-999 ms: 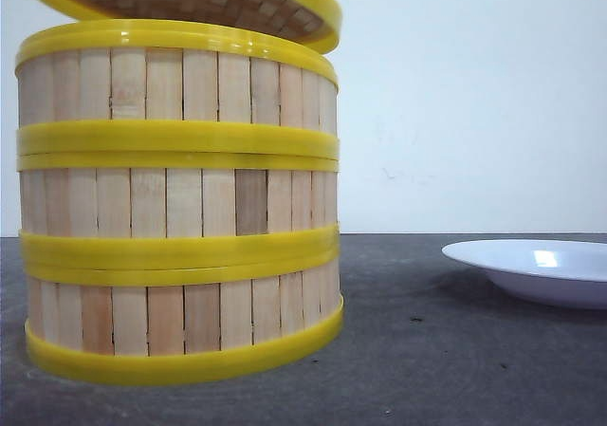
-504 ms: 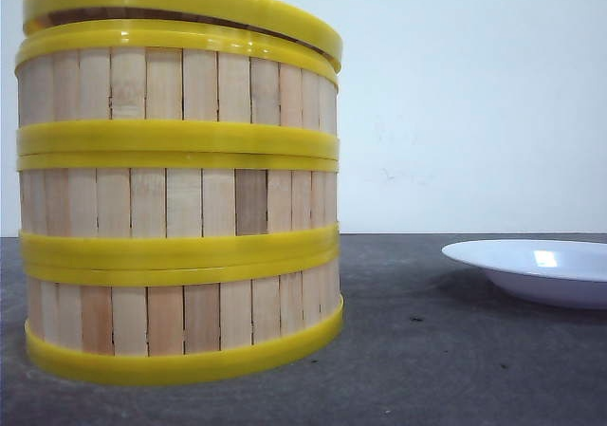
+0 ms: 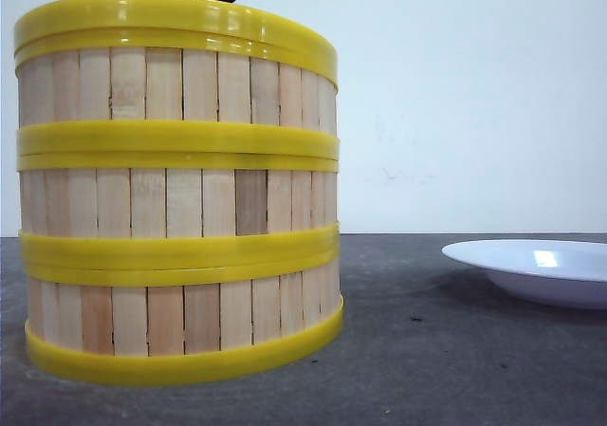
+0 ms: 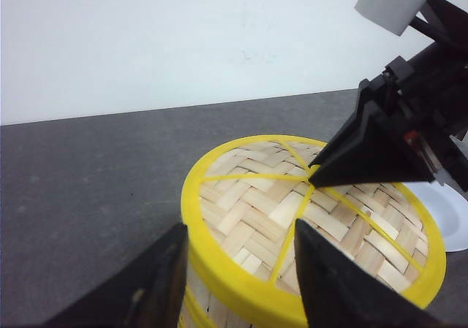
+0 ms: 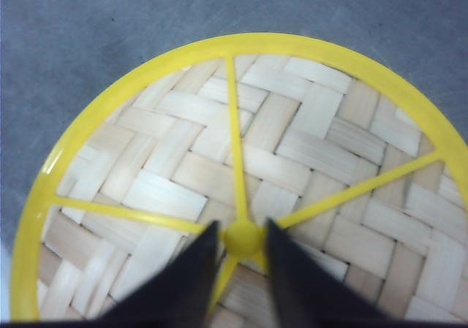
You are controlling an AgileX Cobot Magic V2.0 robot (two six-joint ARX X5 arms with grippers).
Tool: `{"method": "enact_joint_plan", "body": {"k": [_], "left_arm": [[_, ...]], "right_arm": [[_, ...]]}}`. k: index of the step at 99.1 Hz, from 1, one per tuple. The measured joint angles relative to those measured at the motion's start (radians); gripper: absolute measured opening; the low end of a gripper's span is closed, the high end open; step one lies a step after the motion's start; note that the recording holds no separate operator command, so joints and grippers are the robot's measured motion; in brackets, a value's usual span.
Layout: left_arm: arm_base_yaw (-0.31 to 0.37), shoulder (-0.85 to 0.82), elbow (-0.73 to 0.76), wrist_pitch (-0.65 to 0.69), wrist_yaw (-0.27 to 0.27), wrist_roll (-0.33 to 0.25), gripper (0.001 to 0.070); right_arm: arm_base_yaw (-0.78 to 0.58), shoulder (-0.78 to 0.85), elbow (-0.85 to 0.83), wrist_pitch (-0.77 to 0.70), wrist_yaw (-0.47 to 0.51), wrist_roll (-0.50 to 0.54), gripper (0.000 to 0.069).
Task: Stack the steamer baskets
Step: 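Lift the lid off the plate and lower it onto the top basket, then open the right gripper and raise it away from the lid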
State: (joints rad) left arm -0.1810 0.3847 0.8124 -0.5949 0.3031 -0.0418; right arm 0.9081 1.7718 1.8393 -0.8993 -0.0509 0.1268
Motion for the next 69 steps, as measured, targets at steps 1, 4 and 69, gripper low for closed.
{"method": "enact_joint_plan", "body": {"k": [1, 4, 69], "left_arm": [[0.000, 0.000, 0.000, 0.000, 0.000, 0.000, 0.0270], [0.000, 0.000, 0.000, 0.000, 0.000, 0.000, 0.0270], [0.000, 0.000, 0.000, 0.000, 0.000, 0.000, 0.0270]], "right_arm": [[0.000, 0.000, 0.000, 0.001, 0.000, 0.000, 0.0227], [0.000, 0.000, 0.000, 0.006, 0.000, -0.001, 0.0287], [0.001, -0.427, 0.004, 0.038, 0.345, -0.147, 0.0408]]}}
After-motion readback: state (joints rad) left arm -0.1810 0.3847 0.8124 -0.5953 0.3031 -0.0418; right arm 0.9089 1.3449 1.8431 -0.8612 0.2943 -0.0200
